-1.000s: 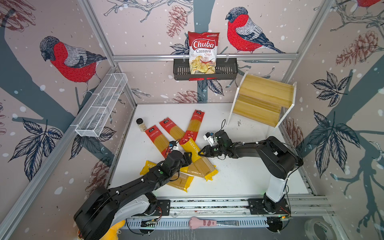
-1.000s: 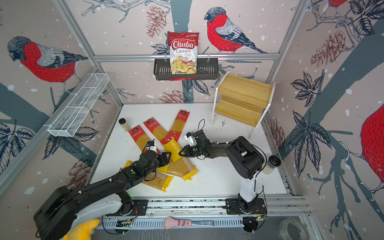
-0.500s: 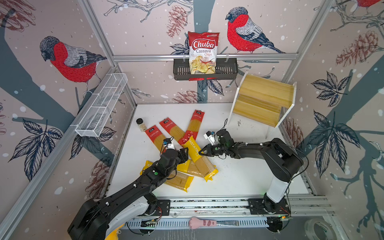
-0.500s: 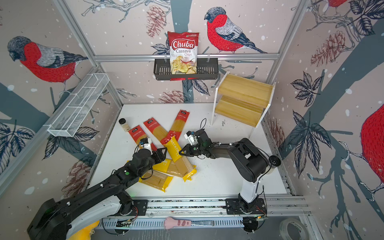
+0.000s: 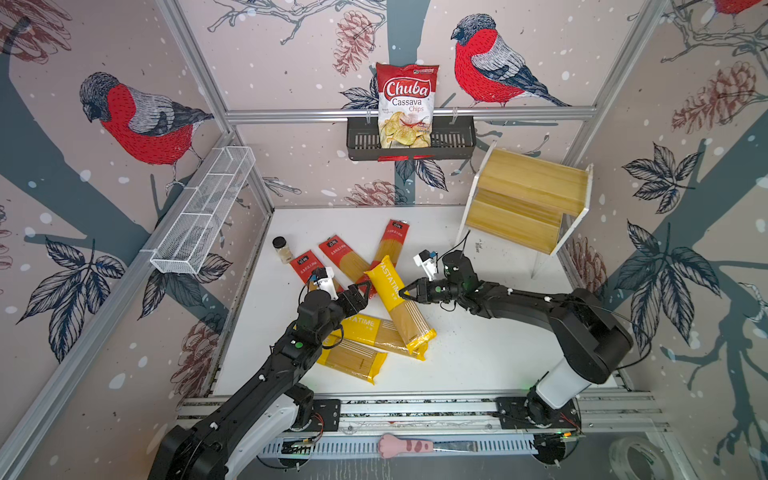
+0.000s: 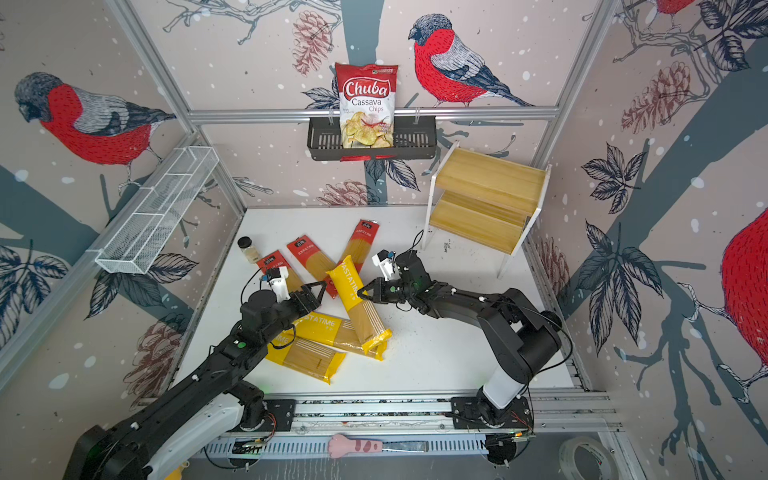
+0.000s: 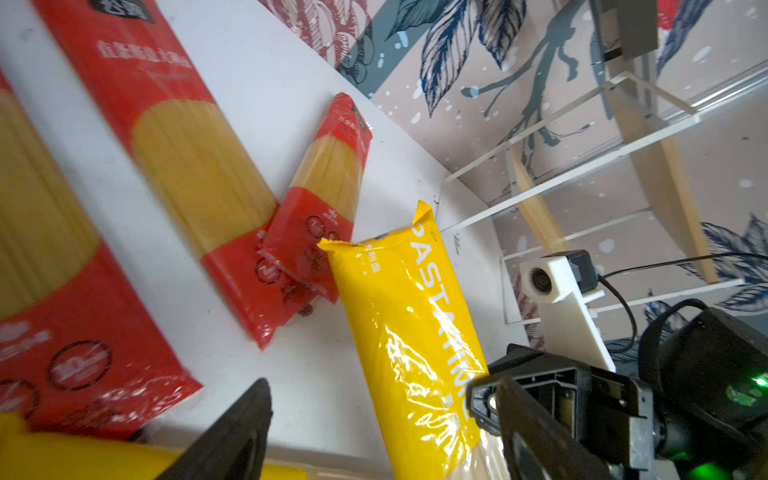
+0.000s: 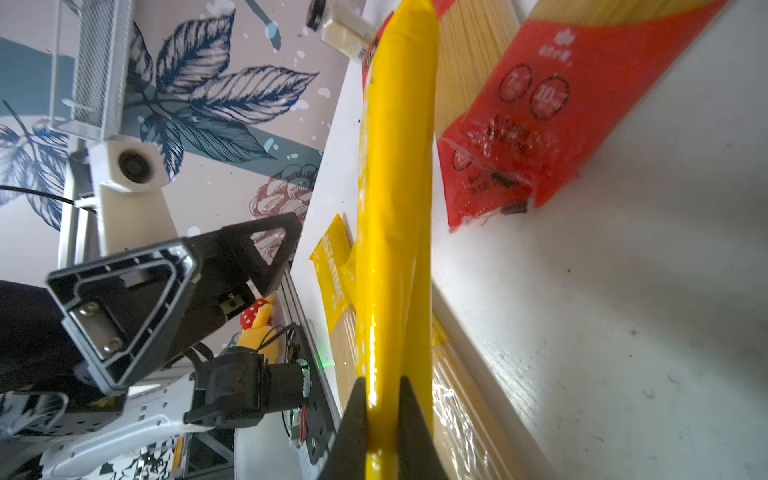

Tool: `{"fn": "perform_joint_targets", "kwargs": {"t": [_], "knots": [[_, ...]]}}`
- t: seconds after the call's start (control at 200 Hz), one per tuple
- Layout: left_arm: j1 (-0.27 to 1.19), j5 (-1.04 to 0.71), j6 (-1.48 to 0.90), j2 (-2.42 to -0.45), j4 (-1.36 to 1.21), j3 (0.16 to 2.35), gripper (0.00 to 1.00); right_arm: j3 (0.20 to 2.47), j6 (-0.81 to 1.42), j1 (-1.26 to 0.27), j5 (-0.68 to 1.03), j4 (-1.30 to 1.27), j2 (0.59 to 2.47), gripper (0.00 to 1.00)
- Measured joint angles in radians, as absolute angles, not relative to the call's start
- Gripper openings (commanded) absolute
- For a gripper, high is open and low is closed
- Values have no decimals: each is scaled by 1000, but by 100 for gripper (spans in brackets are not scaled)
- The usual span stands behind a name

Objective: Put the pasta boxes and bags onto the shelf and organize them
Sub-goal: 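Lift the yellow PASTATIME pack upright with the right gripper beside the left gripper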

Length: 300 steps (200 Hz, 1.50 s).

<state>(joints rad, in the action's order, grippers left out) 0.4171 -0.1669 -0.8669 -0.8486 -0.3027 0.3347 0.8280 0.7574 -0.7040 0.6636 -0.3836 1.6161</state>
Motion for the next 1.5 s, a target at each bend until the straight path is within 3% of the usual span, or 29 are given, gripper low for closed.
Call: {"fn": "perform_joint_targets", "kwargs": {"t": [0.305,0.58,0.976,1.281,1.501], "knots": [[372,-395,-1026,-1069,-699,317,96,769,860,-730,572,-506,1470,2],[408,-476,-1102,-1178,-942,355,90,765,900,-746,555,-563,1398,1],[469,-516,-1056,-1208,-1005,447,58,731,966,-752,581,-610,1327,2],[508,-520,-1051,-1282,-1012,510,26,697,965,-747,561,-647,1313,3],[511,-513,-1050,-1298,-999,556,16,710,940,-725,572,-657,1322,10]]}}
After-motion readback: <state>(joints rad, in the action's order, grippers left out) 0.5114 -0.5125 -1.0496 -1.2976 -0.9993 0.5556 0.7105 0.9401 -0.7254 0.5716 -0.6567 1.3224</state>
